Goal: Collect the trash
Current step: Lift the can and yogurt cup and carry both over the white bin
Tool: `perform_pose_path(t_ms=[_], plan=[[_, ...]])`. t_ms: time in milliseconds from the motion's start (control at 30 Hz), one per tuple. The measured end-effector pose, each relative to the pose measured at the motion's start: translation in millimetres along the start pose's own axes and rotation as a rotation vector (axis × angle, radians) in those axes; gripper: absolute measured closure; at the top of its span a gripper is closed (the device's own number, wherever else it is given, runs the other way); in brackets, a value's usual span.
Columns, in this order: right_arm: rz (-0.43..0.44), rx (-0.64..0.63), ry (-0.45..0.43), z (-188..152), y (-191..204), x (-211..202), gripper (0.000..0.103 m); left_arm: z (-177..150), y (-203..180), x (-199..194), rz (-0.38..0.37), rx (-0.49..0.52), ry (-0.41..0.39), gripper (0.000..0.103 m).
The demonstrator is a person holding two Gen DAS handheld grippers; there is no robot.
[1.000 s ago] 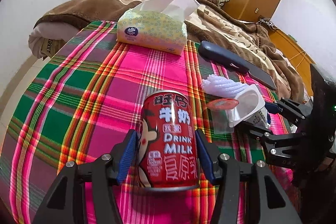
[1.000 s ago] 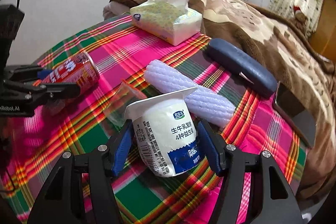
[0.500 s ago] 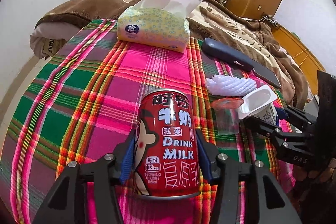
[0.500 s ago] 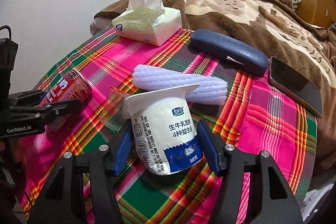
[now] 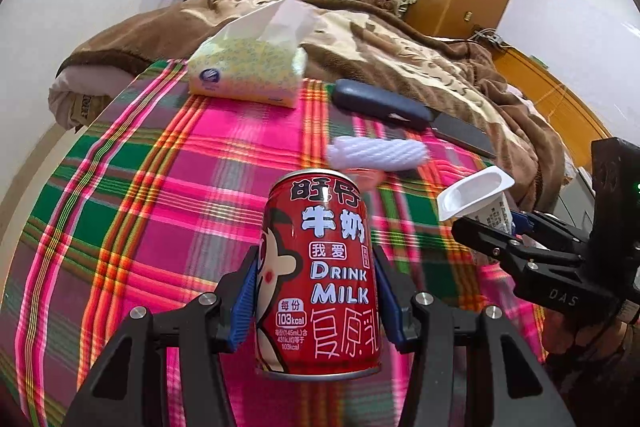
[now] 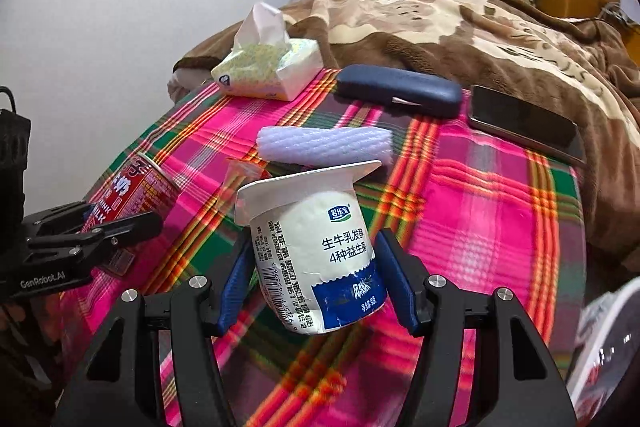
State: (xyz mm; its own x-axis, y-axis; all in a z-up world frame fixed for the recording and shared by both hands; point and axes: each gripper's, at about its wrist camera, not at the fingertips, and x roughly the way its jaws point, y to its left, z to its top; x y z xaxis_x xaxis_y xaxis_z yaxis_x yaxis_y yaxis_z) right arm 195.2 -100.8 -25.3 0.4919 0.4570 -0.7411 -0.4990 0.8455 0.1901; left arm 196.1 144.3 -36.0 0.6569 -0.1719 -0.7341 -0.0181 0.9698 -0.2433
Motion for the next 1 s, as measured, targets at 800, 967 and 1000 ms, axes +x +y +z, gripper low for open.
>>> perform_pose_path(t_ms=[800,967,1000], plan=[[-0.149,0.181,-0.147,-54,-67,-113,0.041,-31,-146,-45,-0.123,0.225,-0.042,0.051],[-0.205,0.236,-0.159,-70,-92,-133,0.041,-38,-187,-44,-0.156,0.286,-0.047,0.051],[-0.215,0.245,-0.157,-74,-97,-136,0.041,-40,-195,-44,-0.168,0.297,-0.046,0.051]])
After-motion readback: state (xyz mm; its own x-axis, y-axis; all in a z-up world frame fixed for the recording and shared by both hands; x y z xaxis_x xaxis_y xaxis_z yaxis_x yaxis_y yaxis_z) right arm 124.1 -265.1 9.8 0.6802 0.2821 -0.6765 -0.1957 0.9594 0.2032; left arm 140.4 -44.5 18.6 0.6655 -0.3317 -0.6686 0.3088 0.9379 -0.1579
